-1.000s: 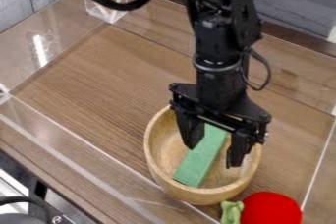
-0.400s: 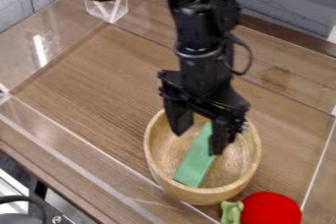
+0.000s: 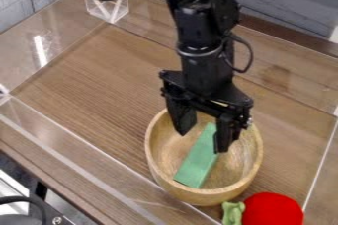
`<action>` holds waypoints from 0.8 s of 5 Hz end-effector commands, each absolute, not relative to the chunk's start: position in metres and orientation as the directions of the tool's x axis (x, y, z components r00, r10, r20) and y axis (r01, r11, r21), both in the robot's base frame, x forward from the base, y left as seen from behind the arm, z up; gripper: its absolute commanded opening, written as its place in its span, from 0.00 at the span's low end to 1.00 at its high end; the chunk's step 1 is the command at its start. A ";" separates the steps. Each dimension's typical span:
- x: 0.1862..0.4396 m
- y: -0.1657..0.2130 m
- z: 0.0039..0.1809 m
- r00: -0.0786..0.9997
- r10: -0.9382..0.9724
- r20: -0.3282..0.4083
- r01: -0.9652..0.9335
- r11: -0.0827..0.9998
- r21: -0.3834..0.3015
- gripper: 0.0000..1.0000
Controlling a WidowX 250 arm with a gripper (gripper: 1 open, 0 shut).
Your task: Remove the green block from the brown bowl and put it on the table
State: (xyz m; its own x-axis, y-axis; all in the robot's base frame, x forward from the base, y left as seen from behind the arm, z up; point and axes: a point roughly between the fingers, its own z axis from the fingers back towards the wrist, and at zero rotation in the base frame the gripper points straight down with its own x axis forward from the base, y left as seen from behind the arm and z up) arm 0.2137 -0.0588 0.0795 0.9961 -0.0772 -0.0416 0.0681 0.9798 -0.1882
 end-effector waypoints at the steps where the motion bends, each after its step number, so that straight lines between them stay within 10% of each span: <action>1: 0.219 -0.065 0.085 0.998 -0.054 -0.012 0.051 0.979 -0.195 1.00; 4: 0.217 -0.077 0.077 0.999 0.020 -0.040 -0.028 0.981 -0.191 1.00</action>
State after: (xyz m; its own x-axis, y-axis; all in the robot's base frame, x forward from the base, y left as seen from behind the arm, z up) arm 0.2115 -0.0754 0.0711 0.9974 0.0233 -0.0689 -0.0355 0.9826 -0.1822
